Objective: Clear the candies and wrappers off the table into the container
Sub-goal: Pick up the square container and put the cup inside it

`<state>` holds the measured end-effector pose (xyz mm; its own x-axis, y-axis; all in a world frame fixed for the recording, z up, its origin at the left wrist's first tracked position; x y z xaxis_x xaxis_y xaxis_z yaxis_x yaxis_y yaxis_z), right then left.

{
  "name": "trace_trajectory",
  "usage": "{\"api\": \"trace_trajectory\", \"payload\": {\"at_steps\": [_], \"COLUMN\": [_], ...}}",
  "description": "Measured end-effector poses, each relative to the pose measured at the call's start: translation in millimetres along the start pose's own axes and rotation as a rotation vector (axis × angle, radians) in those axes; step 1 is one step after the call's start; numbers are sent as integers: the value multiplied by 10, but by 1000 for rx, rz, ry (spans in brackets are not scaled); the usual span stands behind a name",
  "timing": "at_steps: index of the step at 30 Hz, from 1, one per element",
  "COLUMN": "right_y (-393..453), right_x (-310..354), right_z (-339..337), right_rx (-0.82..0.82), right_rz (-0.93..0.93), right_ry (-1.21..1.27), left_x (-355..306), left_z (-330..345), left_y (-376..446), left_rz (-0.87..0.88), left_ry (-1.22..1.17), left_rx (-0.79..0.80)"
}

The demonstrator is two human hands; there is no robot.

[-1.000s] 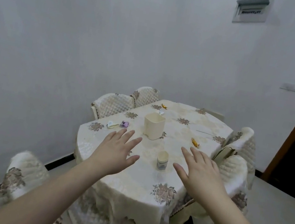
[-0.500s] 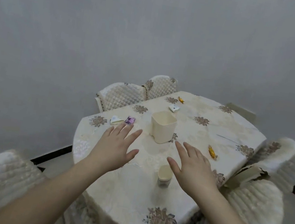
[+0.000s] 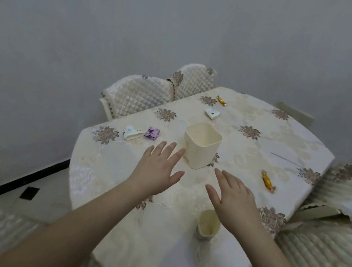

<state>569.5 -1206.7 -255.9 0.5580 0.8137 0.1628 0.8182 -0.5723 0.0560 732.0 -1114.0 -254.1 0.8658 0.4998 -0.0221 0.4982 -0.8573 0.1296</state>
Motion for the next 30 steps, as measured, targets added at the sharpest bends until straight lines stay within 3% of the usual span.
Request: {"api": "trace_trajectory", "payload": {"at_steps": [7,11,18,23,27,30], "right_y": [265,429,552,514,454,422], "right_x": [-228,-356,-533,-703,-817,-869], "right_z": [328,477,706,877,984,1126], "right_rx": [61,65,94,140,167,229], "right_rz": [77,90,68,48,33,25], "right_ry": [60,113,170,169,185,241], "left_x": [66,156,203,187,154,139], "left_z": [336,746,1490,1766,1932,1997], "left_y": [732,1097,1341,1547,1671,1743], "left_rz": [-55,-299,-693,-923,-994,-1027], "left_ry": [-278,-662,-985,-1238,-1280,-1388], "left_rx": [52,225,521,487,477,385]}}
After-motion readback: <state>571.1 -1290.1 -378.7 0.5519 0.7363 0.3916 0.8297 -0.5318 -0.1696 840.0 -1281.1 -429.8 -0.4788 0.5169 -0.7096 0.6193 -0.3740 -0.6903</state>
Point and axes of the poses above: each hand's wrist, its own y-axis towards the middle knuckle, its own z-axis out of the palm, x = y × z, the point moved 10 cm from there along y, towards the middle knuckle, and after that the axes turned 6 degrees about -z, right-handed, at the moved point
